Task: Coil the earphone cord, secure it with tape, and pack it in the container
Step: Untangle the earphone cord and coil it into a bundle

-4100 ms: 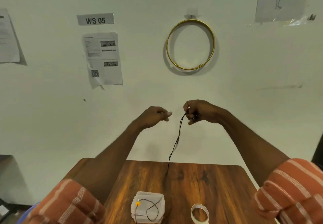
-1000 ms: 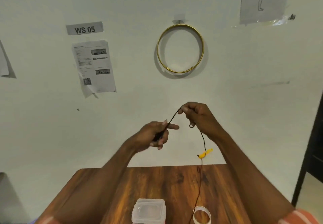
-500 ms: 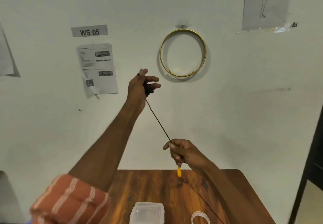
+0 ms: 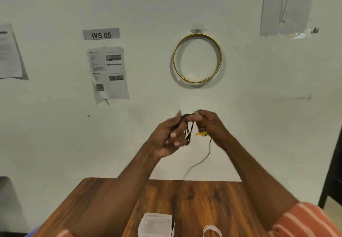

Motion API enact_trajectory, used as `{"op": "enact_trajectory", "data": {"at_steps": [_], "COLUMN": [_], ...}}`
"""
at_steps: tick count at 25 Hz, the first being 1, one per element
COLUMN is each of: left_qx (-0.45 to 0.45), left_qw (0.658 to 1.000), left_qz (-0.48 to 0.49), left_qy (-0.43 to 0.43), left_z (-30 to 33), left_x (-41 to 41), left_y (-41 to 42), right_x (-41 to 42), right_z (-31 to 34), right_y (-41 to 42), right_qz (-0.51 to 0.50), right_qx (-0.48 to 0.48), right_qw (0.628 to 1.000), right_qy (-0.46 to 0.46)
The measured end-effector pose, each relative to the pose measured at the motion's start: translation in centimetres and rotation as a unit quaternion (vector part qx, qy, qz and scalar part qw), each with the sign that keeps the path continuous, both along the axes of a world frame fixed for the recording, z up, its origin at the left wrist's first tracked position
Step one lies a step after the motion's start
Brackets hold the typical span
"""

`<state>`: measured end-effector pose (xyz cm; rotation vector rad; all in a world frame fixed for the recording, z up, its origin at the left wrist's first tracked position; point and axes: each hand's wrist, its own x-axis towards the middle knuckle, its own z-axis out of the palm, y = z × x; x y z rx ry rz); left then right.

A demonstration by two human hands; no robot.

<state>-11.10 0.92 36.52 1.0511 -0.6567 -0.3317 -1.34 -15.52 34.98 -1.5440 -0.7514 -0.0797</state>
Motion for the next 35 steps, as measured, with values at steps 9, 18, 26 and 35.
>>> {"op": "enact_trajectory", "data": {"at_steps": [9, 18, 26, 35], "left_qx": [0.218, 0.156, -0.059, 0.47], "left_qw": [0.799, 0.987, 0.979, 0.798], "left_qz": [0.536, 0.041, 0.184, 0.362], "left_qy": [-0.166, 0.014, -0.06, -0.11], "left_z": [7.0, -2.3, 3.5, -1.2], "left_x": [4.6, 0.6, 2.2, 3.2], "left_y": [6.1, 3.6, 2.1, 4.5], "right_x": [-7.7, -1.5, -5.6, -6.3], "right_z": [-7.2, 1.3, -8.4, -2.1], "right_y": [1.9, -0.7, 4.9, 1.0], "right_qz": [0.242, 0.049, 0.065, -0.021], "right_qx": [0.031, 0.119, 0.012, -0.115], "right_qw": [0.959, 0.989, 0.991, 0.984], "right_qy": [0.142, 0.071, 0.118, -0.134]}}
